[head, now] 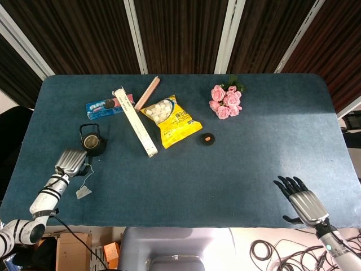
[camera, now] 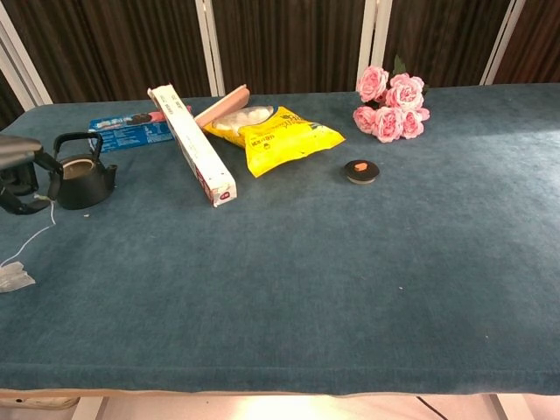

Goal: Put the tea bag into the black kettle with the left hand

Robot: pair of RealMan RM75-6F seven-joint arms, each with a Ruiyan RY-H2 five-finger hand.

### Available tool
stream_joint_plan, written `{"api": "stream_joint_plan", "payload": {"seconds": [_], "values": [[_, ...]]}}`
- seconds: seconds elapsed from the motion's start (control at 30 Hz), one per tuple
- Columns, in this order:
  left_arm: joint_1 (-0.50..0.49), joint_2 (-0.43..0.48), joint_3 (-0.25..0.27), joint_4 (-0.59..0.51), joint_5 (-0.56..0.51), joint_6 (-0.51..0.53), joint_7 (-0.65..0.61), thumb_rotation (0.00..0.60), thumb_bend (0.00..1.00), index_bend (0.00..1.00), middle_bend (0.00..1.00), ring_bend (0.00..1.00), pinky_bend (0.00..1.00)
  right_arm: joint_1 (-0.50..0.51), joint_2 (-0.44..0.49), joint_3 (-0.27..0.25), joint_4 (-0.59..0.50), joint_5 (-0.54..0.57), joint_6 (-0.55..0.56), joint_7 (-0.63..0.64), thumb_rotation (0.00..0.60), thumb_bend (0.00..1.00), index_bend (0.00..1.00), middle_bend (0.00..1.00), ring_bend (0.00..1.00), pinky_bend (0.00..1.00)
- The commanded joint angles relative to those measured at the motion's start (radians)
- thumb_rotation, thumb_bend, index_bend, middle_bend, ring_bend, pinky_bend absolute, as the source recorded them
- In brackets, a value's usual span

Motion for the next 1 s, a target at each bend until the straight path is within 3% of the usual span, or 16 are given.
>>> {"api": "stream_joint_plan", "payload": {"seconds": [0.03, 0.47, 0.77, 1.0], "values": [[-0.001, 0.056, -0.04, -0.065, 0.011, 0.054, 0.003, 0.6, 0.53, 0.69, 1.0, 0.94, 1.0, 0.001, 0.0, -0.001, -0.001, -0.002, -0.002, 0.0, 0.6, 0.11, 0.0, 0.0, 0.0, 0.0], [-0.031, 0.18, -0.151, -0.216, -0.088, 0.14, 0.09, 0.6, 0.52, 0.69, 1.0, 0.94, 1.0, 0.0, 0.02, 0.002, -0.009, -0.001, 0.009, 0.034, 0.6, 0.11, 0.0, 0.0, 0.0, 0.0], [-0.082, 0.163, -0.205, -0.153, -0.159, 0.129, 0.1, 0.6, 0.51, 0.69, 1.0, 0.95, 1.0, -0.012, 0.036, 0.002, -0.015, -0.002, 0.033, 0.052, 0.6, 0.11, 0.0, 0.0, 0.0, 0.0], [-0.101, 0.137, -0.218, -0.07, -0.181, 0.1, 0.057, 0.6, 0.51, 0.69, 1.0, 0.95, 1.0, -0.012, 0.037, 0.008, -0.005, 0.009, 0.029, 0.063, 0.6, 0.11, 0.0, 0.0, 0.0, 0.0]]}}
